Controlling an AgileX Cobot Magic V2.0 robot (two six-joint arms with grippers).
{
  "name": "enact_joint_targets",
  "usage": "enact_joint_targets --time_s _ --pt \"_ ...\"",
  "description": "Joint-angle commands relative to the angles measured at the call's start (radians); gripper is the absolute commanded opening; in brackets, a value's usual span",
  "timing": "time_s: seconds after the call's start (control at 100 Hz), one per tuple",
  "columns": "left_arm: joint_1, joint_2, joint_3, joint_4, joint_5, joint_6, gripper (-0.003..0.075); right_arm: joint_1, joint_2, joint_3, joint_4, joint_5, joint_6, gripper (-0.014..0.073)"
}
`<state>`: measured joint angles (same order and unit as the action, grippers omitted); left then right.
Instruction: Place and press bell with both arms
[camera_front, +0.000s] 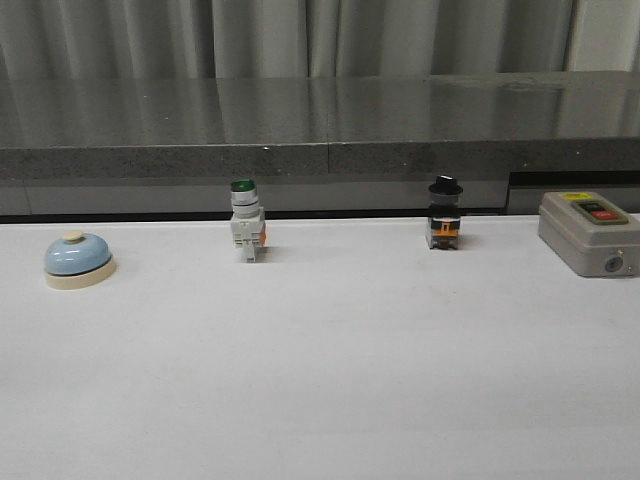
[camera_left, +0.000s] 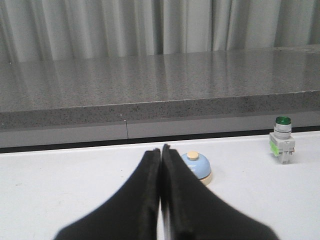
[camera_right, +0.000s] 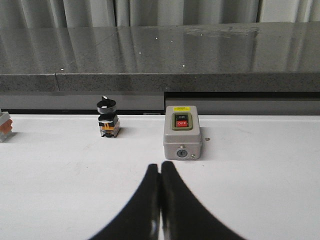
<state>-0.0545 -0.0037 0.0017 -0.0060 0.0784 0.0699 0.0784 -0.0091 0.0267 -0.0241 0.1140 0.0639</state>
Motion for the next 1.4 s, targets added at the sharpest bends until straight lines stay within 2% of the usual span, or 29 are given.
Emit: enact_joint_targets --time_s 0.0,0.36,0.63,0.84,1.11,1.27,1.39 --pt "0.001 -0.029 0.041 -0.007 -0.09 -0.009 -0.002 -0.005 -0.016 -0.014 -0.006 -0.085 -0.005 -0.006" --pt "0.001 -0.029 0.034 -0.007 -0.09 -0.009 -0.002 -0.005 -0.016 -0.014 -0.006 -0.085 -0.005 -0.006" --pt "0.001 0.028 -0.07 -0.014 -0.061 -0.009 -0.002 -0.005 -0.016 -0.014 -0.006 -0.085 -0.005 -0.006" --pt "0.001 0.198 -0.241 -0.02 0.038 -0.009 -0.002 -0.005 -0.016 -0.014 -0.006 -0.085 -0.005 -0.006" --pt "0.001 0.505 -0.495 -0.02 0.207 -0.009 -0.002 -0.005 -0.016 -0.014 -0.006 -0.085 -0.005 -0.006" --pt "0.001 0.665 -0.6 -0.02 0.282 -0.009 -0.002 -0.005 -0.016 -0.014 -0.006 -0.085 -0.005 -0.006" --pt "0.001 0.751 -0.665 -0.02 0.392 -0.009 -0.002 -0.005 -0.016 -0.014 -0.006 -0.085 -0.005 -0.006"
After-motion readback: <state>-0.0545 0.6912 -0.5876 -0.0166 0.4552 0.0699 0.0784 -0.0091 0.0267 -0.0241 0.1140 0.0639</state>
